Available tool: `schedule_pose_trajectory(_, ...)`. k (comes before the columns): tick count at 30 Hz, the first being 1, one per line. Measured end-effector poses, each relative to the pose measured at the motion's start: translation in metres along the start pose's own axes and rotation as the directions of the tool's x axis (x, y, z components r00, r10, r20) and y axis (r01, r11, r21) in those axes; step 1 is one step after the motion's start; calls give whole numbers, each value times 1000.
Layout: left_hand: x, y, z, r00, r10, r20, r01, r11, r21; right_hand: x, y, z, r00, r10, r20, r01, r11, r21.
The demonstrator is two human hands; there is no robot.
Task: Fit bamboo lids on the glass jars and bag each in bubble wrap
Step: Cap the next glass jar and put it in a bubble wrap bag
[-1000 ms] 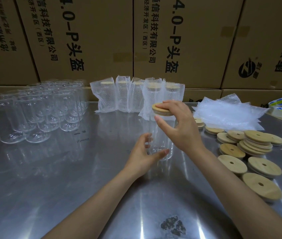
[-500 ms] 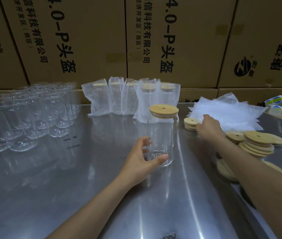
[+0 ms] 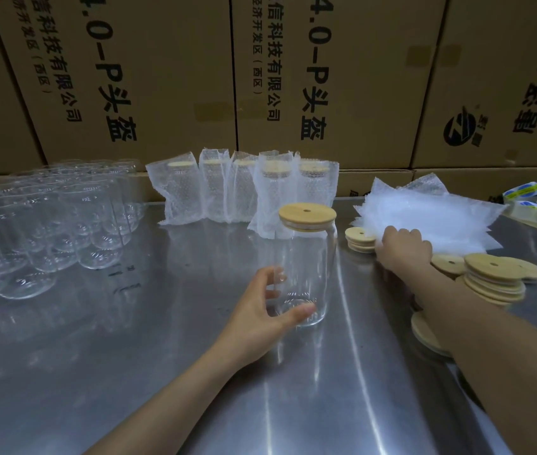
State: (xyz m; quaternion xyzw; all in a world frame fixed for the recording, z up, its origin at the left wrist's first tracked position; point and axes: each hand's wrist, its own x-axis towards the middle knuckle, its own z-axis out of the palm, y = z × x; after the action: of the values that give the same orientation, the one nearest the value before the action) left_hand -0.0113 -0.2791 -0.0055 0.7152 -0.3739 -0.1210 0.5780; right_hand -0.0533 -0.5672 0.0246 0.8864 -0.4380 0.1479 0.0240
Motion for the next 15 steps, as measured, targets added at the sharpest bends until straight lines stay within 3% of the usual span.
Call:
schedule_pose_trajectory(5, 0, 0, -1, 1000, -2, 9, 2, 1000, 4, -3, 5, -8, 992, -11, -128, 17, 999, 42)
schedule_pose_trajectory(9, 1, -1, -1, 1000, -1, 6, 1, 1000, 11, -11, 3, -21, 915, 76, -397, 64, 943, 327)
schedule_pose_trajectory(12, 1, -2, -1, 1000, 5, 3, -5, 1000, 14, -18, -6, -37, 906, 186, -381, 105, 773, 626)
schedule_pose_trajectory(15, 1, -2, -1, 1000, 16, -6, -16, 1000, 18, -37, -17, -58, 929, 156, -335, 229, 468, 854)
